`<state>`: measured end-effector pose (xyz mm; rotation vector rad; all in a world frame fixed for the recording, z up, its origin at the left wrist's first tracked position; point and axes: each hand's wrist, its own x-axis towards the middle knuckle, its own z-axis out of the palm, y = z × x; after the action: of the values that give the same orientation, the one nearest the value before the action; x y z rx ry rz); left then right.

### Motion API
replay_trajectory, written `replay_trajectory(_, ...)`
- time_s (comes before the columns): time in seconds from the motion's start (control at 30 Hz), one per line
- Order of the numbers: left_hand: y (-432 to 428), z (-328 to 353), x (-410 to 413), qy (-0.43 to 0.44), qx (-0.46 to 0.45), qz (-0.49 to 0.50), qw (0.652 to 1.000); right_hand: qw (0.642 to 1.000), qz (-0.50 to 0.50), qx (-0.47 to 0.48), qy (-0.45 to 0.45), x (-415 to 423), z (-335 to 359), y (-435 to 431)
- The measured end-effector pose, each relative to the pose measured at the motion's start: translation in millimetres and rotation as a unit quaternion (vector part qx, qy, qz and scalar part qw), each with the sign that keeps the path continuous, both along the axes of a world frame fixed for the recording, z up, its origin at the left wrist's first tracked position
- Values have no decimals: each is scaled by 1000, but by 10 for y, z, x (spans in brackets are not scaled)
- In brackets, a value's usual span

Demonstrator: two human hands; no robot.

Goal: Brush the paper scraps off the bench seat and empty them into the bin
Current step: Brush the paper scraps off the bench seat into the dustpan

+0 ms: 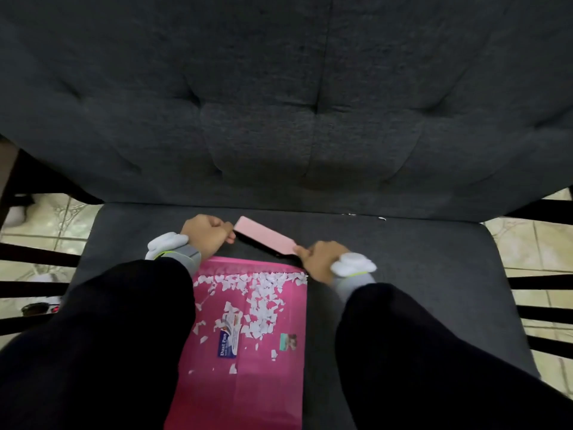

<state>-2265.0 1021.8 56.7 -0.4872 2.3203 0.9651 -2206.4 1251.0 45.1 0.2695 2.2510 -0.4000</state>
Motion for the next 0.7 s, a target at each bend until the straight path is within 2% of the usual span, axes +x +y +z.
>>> replay_trajectory(0.13,-40,31,-7,3,13,3,1000,996,-36,79,3,314,92,806)
replay_trajectory(0.23,-6,60,-2,8,19,0,1000,982,-122,146,8,624,182,1418)
replay_trajectory(0.37,77,55,-32,8,27,-11,1000,972,-184,148,11,649,262,1546)
replay_trajectory(0.53,227,-74,-94,-14,28,-39,999,992,-93,65,46,31,179,825)
replay_trajectory(0.7,257,-258,-164,-26,19,-36,999,994,43,58,82,-616,99,67)
